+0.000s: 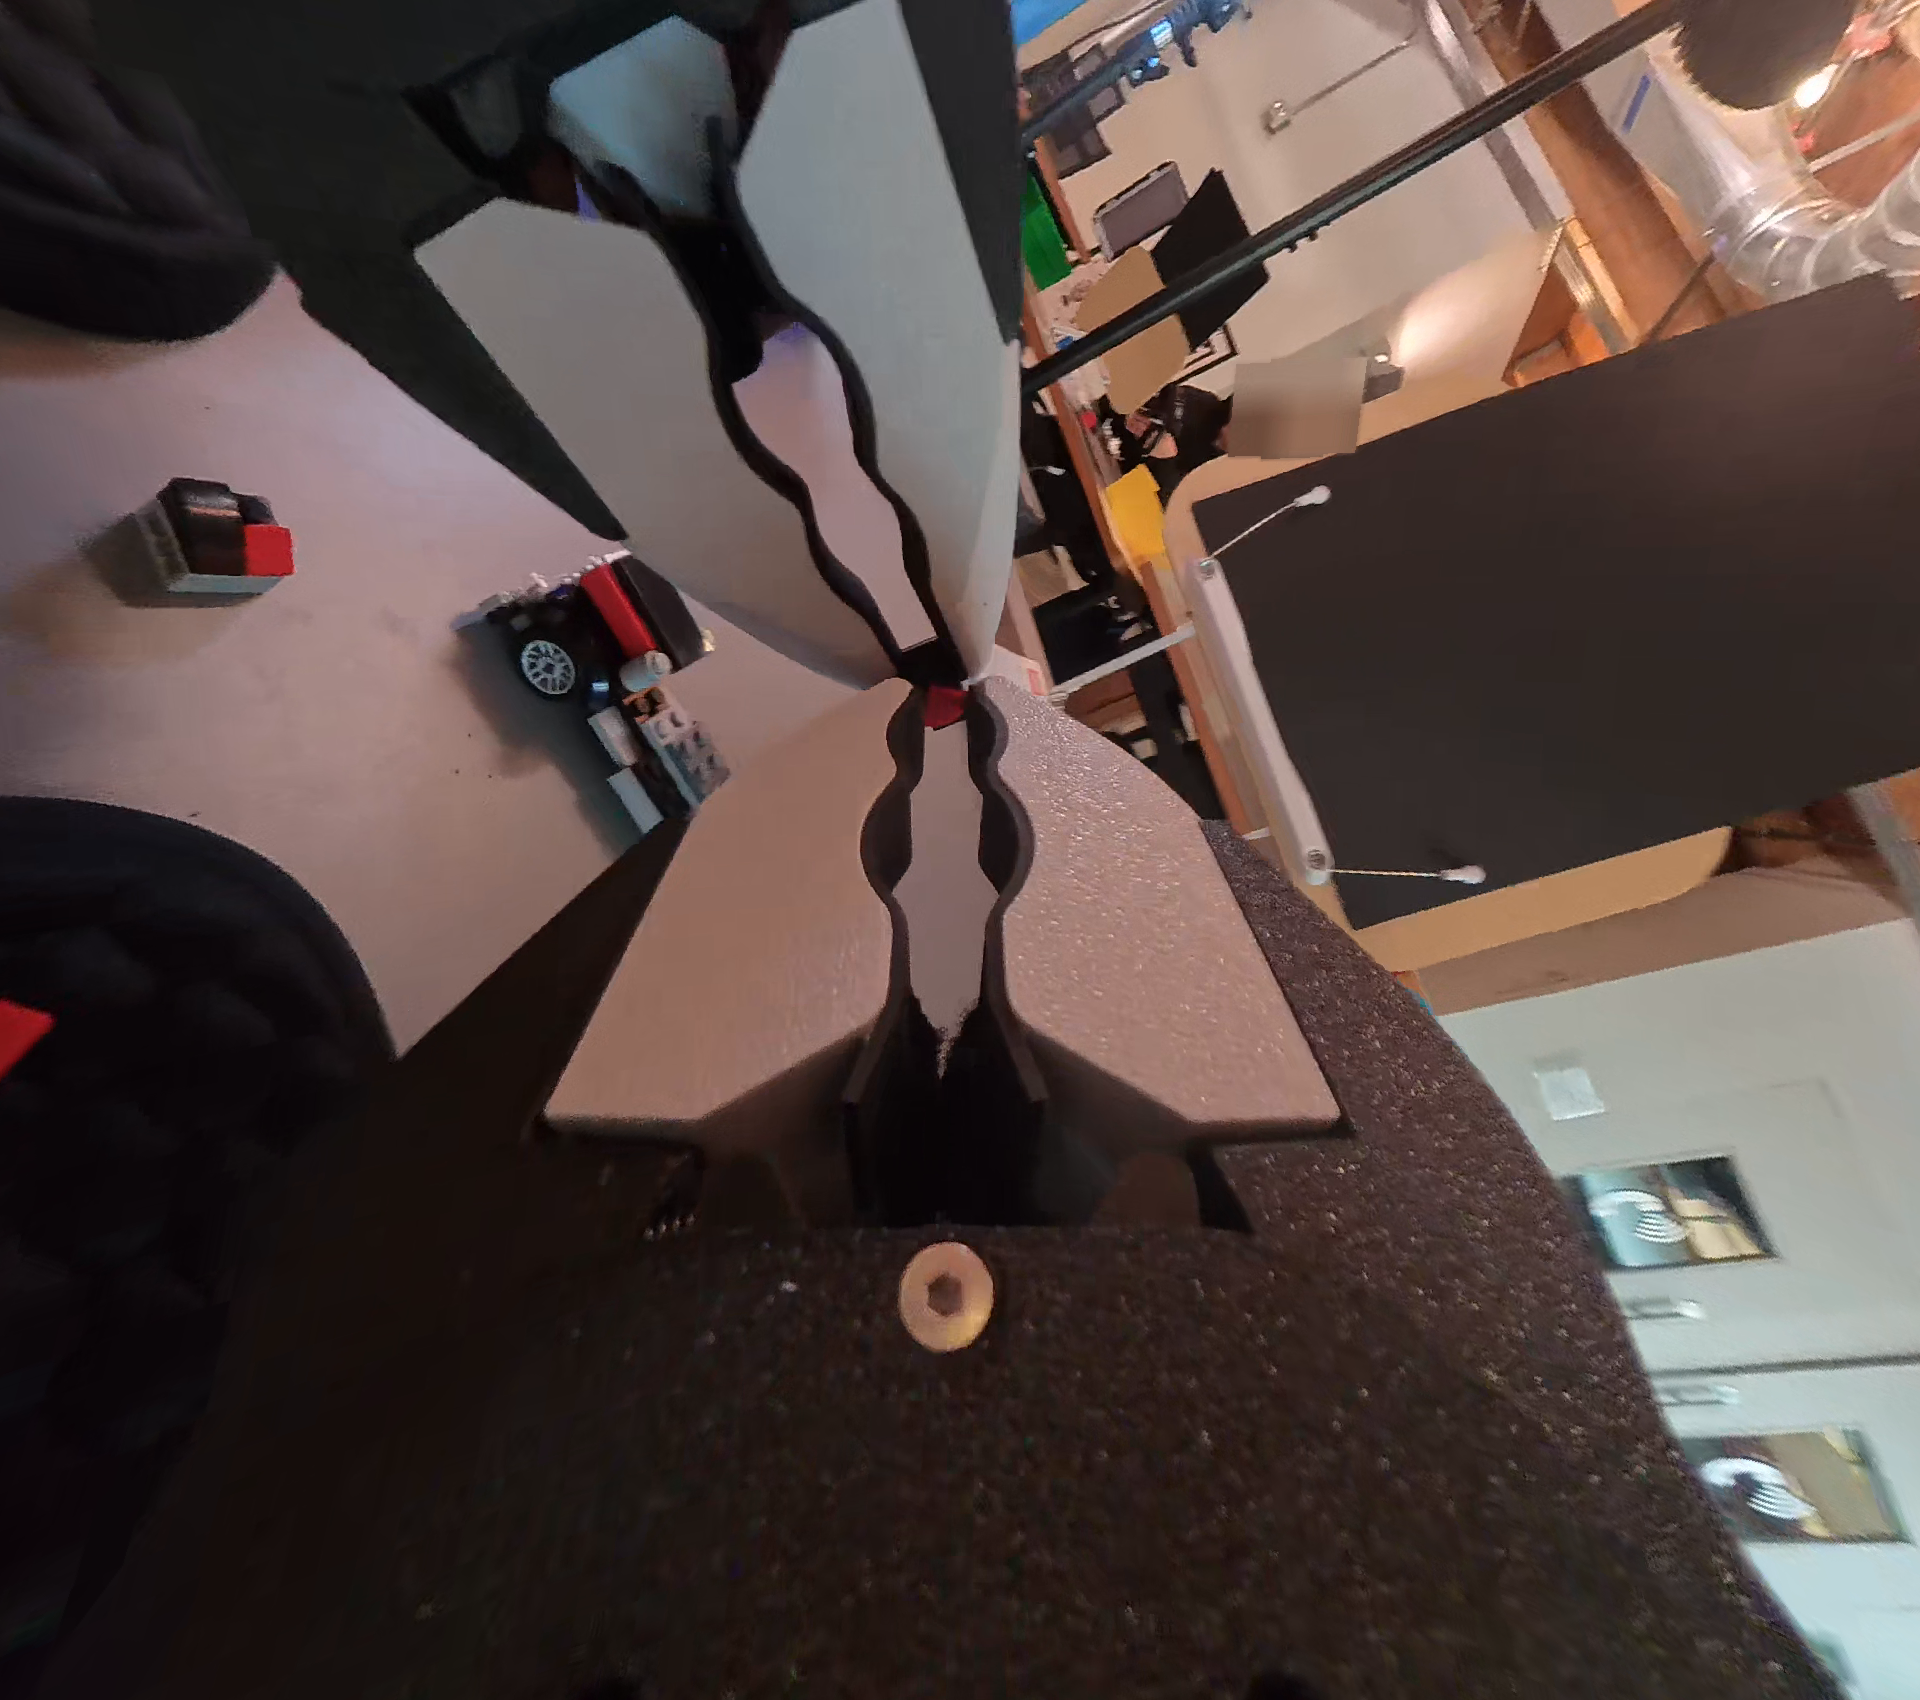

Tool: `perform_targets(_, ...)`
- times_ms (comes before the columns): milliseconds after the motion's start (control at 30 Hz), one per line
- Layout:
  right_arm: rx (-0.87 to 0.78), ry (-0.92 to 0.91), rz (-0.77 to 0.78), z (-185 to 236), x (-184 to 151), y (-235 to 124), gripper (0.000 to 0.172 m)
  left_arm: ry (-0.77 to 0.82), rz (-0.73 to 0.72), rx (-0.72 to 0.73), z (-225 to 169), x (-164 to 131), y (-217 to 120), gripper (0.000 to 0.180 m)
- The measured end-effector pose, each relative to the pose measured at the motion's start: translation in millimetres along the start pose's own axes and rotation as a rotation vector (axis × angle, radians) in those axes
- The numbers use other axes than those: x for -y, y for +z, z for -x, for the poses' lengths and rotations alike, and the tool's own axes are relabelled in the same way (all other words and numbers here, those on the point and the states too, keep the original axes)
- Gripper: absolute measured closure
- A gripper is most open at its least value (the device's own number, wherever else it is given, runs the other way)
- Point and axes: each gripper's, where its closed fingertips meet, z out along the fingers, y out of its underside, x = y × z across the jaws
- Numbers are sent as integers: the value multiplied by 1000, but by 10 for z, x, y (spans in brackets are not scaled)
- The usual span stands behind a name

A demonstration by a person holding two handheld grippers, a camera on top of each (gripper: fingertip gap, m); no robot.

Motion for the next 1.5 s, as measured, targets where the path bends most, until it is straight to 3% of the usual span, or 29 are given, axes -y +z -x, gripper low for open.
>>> perform_targets(133,-63,-73,21,-25,14,25,165,-234,-7,-65,14,-34,2,173)
perform_targets(300,-83,-36,-18,-63,53,8,165,-577,-65,-183,31,-39,-11,173)
perform_targets(467,-163,219,-67,-503,-6,-242,165,-607,-73,-177,53,-110,4,173)
perform_targets(567,-318,352,152,-1070,-471,-762,164,-609,-103,-196,23,-40,1,173)
perform_targets(667,-489,558,465,-1424,-1156,-1621,164,-637,-118,-201,28,-3,-3,172)
perform_targets(767,-574,837,734,-1306,-1792,-2360,163,-679,-143,-202,54,25,-12,172)
perform_targets(833,-531,956,845,-1103,-2061,-2554,154,-700,-158,-201,70,36,-16,172)
perform_targets(933,-438,977,971,-865,-2311,-2621,129,-706,-162,-193,83,29,-17,172)
perform_targets(1133,-434,974,881,-909,-2301,-2531,119,-713,-166,-183,105,5,-22,173)
perform_targets(1400,-329,1213,633,-857,-2092,-2318,104,-699,-170,-188,88,25,-23,172)
perform_targets(1500,-234,1311,628,-712,-2054,-2255,96,-694,-168,-189,83,25,-22,172)
